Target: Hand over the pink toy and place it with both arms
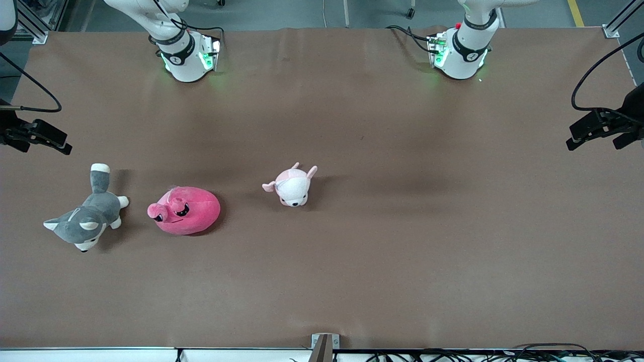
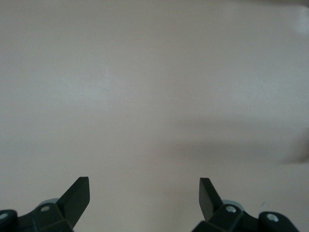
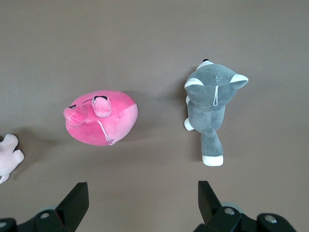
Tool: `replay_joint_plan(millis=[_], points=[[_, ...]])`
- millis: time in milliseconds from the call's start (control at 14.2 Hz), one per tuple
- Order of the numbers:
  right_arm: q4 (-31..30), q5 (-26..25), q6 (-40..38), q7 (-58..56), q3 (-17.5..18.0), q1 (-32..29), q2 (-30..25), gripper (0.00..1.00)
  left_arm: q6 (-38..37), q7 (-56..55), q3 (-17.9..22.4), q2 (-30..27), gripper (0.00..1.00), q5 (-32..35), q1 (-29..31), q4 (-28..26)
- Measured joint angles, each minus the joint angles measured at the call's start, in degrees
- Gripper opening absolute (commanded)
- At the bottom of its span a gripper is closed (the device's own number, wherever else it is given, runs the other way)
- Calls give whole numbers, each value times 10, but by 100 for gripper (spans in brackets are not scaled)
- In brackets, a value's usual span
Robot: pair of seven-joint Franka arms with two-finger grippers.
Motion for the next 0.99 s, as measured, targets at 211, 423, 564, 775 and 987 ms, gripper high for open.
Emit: replay_joint_plan(millis=[211,423,564,775,987], points=[[0,-3,1,0,0,3,-1,100,0,0,0,0,100,0,0,0],[6,-3,1,0,-1,3,-4,100,0,0,0,0,100,0,0,0],[8,-3,1,0,-1,3,-7,100,0,0,0,0,100,0,0,0],[8,-3,-1,0,1,3,-7,100,0,0,0,0,100,0,0,0],[8,-3,-1,-1,1,4,-7,100,0,0,0,0,100,0,0,0]])
